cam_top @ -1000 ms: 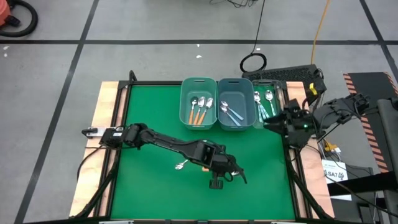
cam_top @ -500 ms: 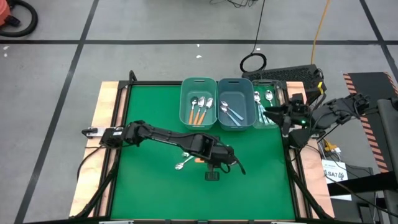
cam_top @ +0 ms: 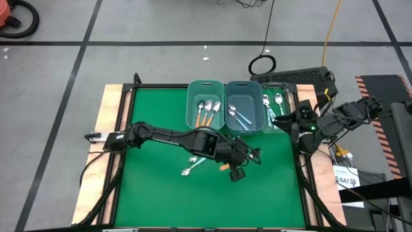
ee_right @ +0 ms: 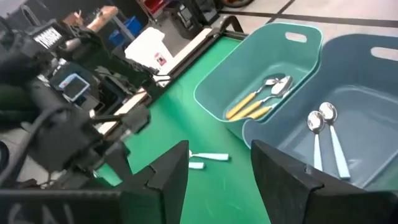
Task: Sort silverware by color (type)
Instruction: Put the yellow spoon into the green bin
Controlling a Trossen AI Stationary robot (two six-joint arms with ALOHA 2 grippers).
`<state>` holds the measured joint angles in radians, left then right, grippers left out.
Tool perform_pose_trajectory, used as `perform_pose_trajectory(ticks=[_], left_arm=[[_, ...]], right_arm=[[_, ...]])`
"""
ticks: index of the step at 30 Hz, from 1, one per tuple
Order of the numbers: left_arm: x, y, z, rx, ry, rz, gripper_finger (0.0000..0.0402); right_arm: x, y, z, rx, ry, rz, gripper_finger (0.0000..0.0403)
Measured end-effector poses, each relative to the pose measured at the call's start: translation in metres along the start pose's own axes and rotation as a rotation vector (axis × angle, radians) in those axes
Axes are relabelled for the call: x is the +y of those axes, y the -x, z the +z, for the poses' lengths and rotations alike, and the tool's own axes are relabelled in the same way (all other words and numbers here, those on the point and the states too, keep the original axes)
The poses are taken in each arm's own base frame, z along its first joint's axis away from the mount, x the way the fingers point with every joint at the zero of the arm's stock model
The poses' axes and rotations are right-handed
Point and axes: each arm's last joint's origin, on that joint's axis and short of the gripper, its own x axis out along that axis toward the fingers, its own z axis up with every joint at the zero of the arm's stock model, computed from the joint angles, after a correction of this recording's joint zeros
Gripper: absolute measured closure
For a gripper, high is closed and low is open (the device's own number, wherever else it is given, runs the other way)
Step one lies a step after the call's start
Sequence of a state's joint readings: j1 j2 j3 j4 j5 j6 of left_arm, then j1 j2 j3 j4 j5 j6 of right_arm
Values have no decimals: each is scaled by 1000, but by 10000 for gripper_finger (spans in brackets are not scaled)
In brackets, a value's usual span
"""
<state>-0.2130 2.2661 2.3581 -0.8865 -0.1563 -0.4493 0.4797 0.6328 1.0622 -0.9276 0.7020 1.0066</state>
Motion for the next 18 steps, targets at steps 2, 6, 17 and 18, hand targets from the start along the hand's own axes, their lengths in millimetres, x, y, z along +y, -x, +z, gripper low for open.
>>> perform_pose_trajectory(ticks=[2,6,17,18], left_arm=[[-2,5,2,-40,35,35,362],[-4,13,12,-168,125,77,362],[-8,22,37,-493,340,100,362],[-8,23,39,-526,359,100,362]], right_arm=[[-2,1,0,5,6,-8,236],[-8,3,-2,30,-10,-32,236],[-23,6,-10,125,15,-117,236],[-21,5,-11,122,24,-101,236]])
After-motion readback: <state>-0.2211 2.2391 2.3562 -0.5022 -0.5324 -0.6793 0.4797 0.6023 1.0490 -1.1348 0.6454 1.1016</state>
